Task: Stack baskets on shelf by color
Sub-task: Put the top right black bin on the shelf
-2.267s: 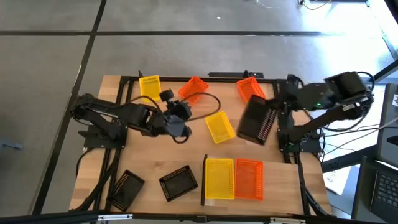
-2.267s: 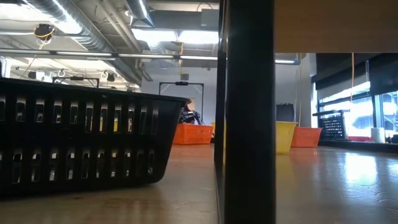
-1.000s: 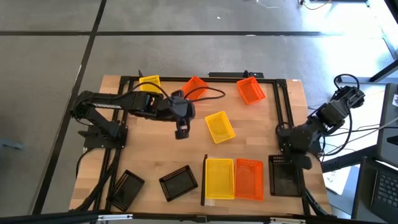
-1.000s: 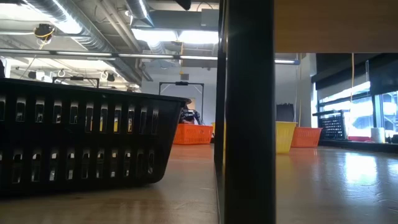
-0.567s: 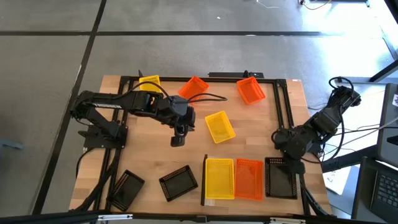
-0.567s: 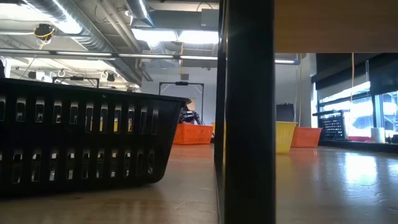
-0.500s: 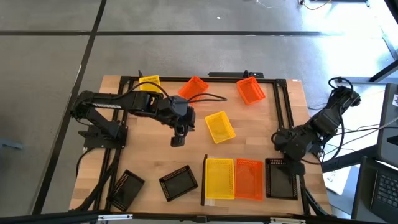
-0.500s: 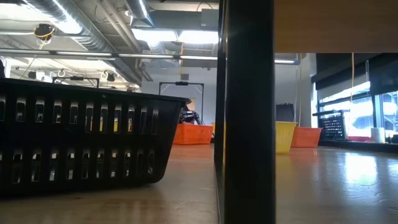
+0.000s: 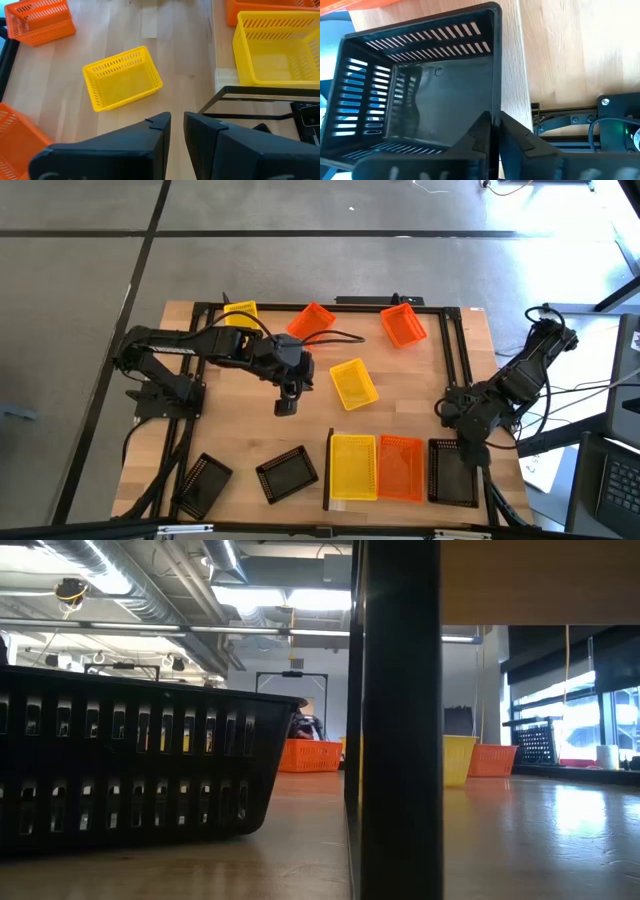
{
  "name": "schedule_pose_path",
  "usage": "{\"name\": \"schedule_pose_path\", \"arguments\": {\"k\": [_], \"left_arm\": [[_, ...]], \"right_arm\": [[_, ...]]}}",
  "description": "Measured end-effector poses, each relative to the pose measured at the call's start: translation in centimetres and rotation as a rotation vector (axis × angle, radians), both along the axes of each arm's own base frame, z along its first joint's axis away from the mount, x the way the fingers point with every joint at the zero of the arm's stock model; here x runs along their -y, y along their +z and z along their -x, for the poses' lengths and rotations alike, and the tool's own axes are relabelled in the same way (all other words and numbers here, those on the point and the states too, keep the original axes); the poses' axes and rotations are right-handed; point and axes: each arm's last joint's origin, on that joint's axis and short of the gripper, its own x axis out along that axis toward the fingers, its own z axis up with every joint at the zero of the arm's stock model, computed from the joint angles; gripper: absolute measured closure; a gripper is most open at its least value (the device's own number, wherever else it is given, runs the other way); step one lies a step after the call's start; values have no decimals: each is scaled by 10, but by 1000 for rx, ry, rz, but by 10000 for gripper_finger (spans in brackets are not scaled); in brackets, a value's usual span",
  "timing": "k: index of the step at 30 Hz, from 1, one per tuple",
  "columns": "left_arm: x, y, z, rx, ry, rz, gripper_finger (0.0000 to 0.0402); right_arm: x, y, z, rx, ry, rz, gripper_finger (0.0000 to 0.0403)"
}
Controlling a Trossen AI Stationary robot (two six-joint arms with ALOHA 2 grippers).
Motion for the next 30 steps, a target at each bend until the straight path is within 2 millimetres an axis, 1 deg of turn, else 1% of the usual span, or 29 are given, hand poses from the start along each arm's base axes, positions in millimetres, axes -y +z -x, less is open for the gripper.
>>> {"name": "schedule_pose_path", "arguments": {"k": [9, 16, 30], "left_arm": [[0, 0, 0, 0, -1, -1, 355], [0, 0, 0, 2, 0, -1, 357], [0, 0, 0, 1, 1, 0, 357]], "right_arm": [[0, 0, 0, -3, 3, -3, 371], [-2, 1, 2, -75, 37, -79, 370], [-1, 0, 1, -38, 20, -43, 370]]}}
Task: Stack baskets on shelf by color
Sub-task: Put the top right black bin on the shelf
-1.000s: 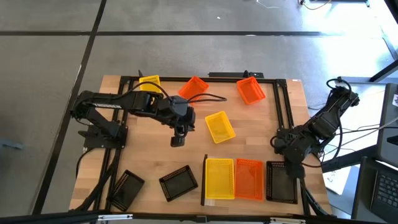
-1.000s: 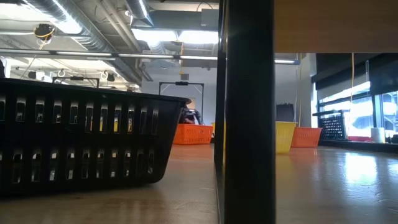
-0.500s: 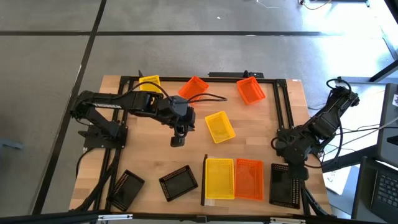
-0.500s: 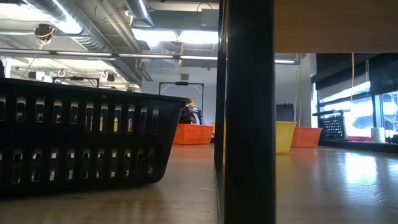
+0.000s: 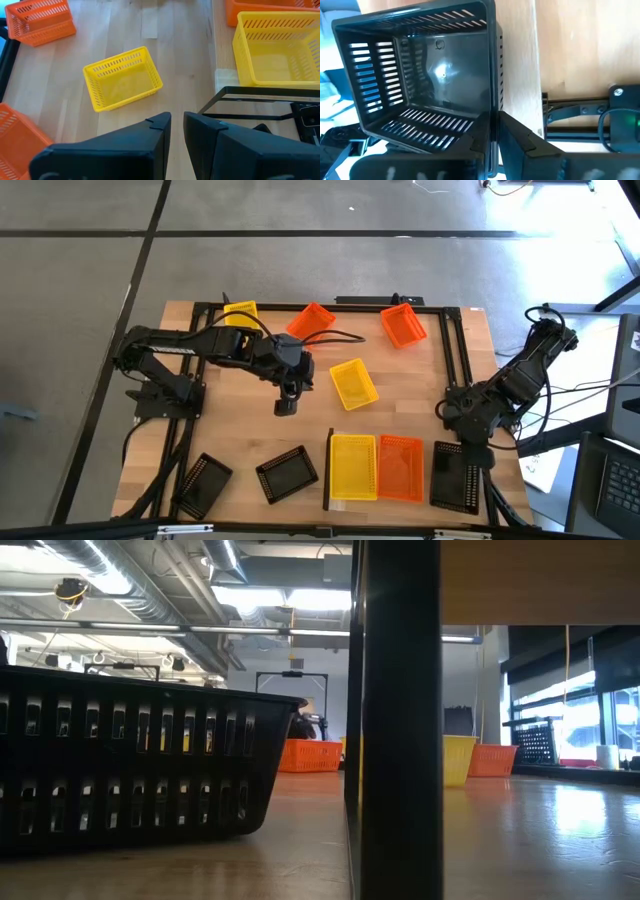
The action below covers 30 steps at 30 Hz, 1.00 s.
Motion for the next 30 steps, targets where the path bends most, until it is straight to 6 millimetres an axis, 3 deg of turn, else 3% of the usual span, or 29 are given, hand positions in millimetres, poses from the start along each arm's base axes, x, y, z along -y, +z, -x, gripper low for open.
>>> {"name": "schedule_pose_path", "arguments": {"k": [7, 18, 30], "left_arm": [[0, 0, 0, 0, 0, 0, 359], [0, 0, 0, 0, 0, 0, 359], [0, 0, 0, 0, -2, -2, 359]], "right_arm": [[2, 0, -2, 58, -31, 60, 370], [-2, 1, -1, 2, 10, -38, 370], [-1, 1, -3, 54, -17, 13, 370]]}}
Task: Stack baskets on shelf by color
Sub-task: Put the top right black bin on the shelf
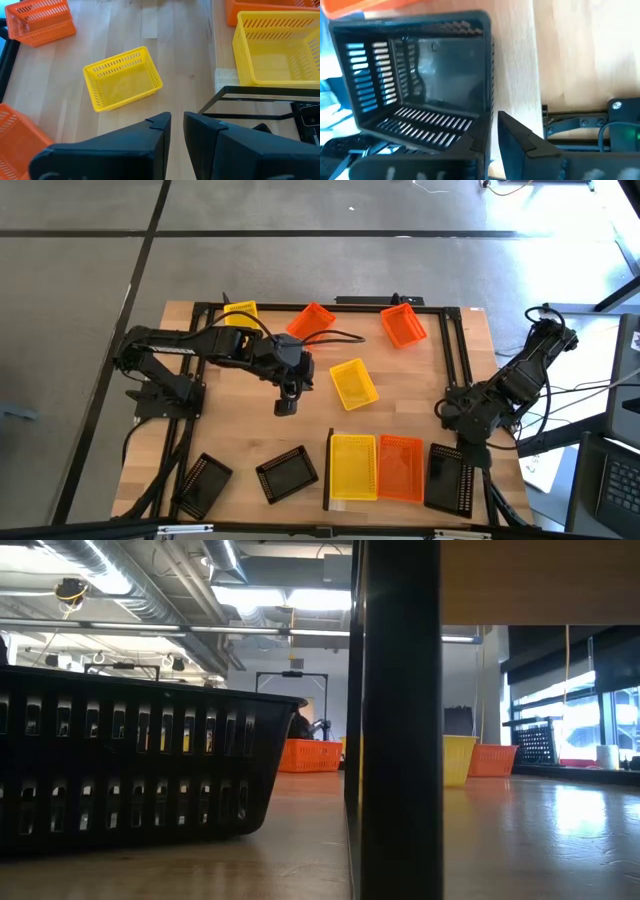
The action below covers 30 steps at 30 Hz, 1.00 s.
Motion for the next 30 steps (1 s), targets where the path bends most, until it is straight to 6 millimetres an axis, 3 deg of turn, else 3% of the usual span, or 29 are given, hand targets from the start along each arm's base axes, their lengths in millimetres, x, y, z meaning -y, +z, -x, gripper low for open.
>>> {"name": "schedule_pose_path", "arguments": {"k": [7, 30], "left_arm": [[0, 0, 0, 0, 0, 0, 355], [0, 0, 0, 0, 6, -4, 354]], "right_arm": [[2, -1, -2, 53, -35, 66, 370], [1, 1, -1, 60, 31, 40, 370]]}}
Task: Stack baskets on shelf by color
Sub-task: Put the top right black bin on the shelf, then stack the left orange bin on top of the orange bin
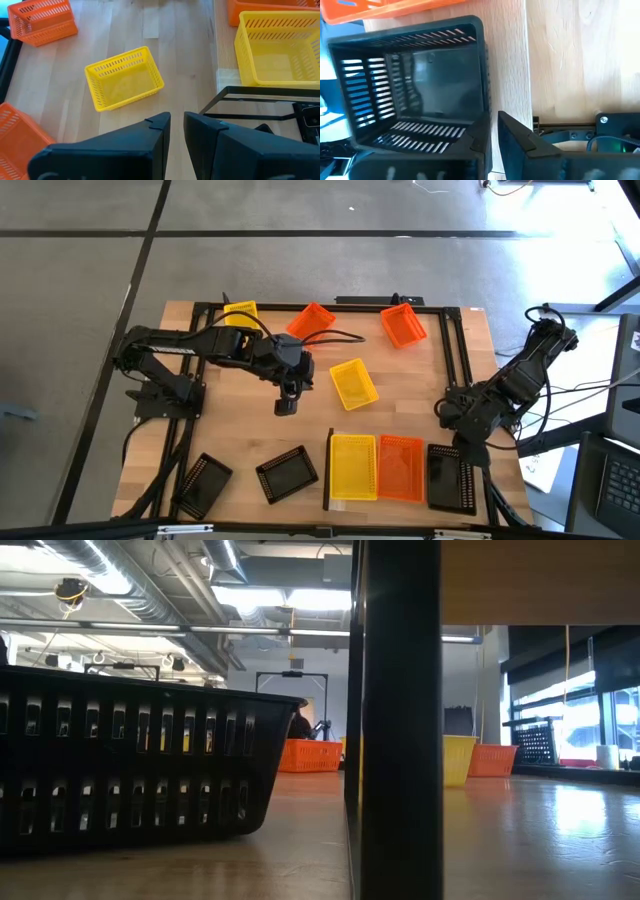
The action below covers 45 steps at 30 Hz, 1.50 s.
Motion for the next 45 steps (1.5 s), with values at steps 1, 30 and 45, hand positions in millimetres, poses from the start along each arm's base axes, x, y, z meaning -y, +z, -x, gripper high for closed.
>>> {"name": "schedule_pose_path", "arguments": {"k": [1, 30, 45], "left_arm": [[0, 0, 0, 0, 0, 0, 354], [3, -16, 19, -231, 324, 159, 354], [-22, -19, 28, -186, 795, 140, 354]], "right_arm": [[0, 1, 0, 7, 1, -1, 370], [28, 61, 5, 465, -128, 390, 392], [55, 73, 6, 678, -397, 648, 393]]}}
